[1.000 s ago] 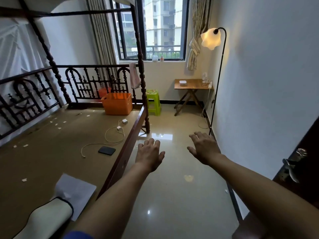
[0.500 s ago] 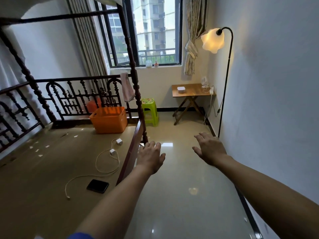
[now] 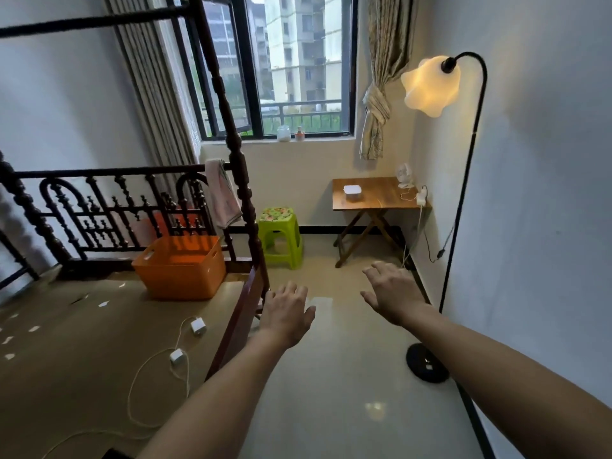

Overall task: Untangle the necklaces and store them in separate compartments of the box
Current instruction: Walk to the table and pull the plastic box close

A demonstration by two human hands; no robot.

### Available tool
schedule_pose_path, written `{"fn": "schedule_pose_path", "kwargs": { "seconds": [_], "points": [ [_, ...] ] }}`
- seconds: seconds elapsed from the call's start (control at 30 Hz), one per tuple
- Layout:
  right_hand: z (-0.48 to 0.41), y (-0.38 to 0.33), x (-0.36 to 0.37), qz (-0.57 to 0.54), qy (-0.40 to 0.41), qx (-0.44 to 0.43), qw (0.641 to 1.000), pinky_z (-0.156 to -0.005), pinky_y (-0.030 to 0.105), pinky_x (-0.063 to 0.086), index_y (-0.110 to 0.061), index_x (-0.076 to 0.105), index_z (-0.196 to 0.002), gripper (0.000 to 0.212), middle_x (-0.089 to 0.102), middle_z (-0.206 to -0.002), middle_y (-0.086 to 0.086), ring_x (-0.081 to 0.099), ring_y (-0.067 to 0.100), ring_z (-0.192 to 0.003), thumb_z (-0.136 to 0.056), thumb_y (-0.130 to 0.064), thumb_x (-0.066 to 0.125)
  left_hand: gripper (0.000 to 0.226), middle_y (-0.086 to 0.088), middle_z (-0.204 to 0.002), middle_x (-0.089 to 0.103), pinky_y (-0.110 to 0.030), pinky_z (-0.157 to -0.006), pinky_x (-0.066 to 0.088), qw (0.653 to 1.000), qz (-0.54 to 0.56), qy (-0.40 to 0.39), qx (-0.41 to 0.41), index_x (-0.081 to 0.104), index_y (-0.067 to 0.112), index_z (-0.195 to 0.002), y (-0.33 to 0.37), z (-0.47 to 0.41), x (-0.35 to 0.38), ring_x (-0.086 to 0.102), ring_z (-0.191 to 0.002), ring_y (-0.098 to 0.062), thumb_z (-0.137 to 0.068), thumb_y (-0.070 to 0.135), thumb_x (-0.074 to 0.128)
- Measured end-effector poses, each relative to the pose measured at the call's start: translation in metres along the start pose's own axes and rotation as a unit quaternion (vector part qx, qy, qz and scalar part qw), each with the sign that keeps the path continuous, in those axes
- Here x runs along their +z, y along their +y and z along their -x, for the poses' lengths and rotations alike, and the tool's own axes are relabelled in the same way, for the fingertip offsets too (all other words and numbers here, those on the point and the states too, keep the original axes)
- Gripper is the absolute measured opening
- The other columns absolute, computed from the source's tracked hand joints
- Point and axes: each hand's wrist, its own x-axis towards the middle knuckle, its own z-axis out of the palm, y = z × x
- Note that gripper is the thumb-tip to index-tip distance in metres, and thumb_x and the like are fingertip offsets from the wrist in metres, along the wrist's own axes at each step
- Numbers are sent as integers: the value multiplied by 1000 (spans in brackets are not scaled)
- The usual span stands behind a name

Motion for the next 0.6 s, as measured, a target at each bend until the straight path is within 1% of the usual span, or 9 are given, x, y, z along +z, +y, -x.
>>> {"fn": "schedule_pose_path", "kwargs": {
  "seconds": [0.23, 0.33, 0.43, 0.53, 0.6],
  "points": [
    [-151, 27, 36, 0, -14, -26, 1000, -102, 41, 42, -16, 41, -138, 52, 44, -144, 8, 46, 28, -128, -96, -47, 43, 40, -4, -122, 50, -40, -91, 37, 1000, -9, 0, -26, 49, 17, -122, -43, -137, 30, 46, -111, -25, -92, 43, 42],
    [-218, 36, 67, 1, -17, -22, 1000, -103, 42, 41, -17, 40, -140, 54, 42, -147, 8, 44, 28, -131, -96, -47, 43, 40, -5, -122, 51, -40, -91, 38, 1000, -17, 2, -15, 49, 18, -122, -69, -204, 52, 46, -111, -25, -91, 44, 43],
    [-290, 48, 91, 9, -19, -17, 1000, -102, 42, 43, -17, 42, -139, 54, 44, -146, 8, 46, 27, -129, -95, -47, 44, 38, -4, -120, 51, -41, -92, 38, 1000, -20, 4, -16, 50, 18, -119, -97, -277, 69, 47, -111, -25, -91, 44, 44],
    [-362, 60, 102, 1, -21, -1, 1000, -101, 42, 43, -17, 42, -139, 52, 47, -142, 8, 47, 27, -127, -95, -46, 44, 38, -5, -120, 52, -41, -91, 39, 1000, -15, 4, -1, 50, 19, -117, -126, -351, 75, 47, -110, -25, -91, 45, 44],
    [-406, 67, 105, -4, -16, 11, 1000, -102, 42, 43, -17, 42, -140, 53, 46, -144, 8, 47, 27, -128, -95, -45, 44, 38, -5, -121, 51, -41, -92, 39, 1000, -17, 8, 12, 49, 18, -119, -143, -402, 73, 47, -111, -25, -91, 44, 43]
  ]
}}
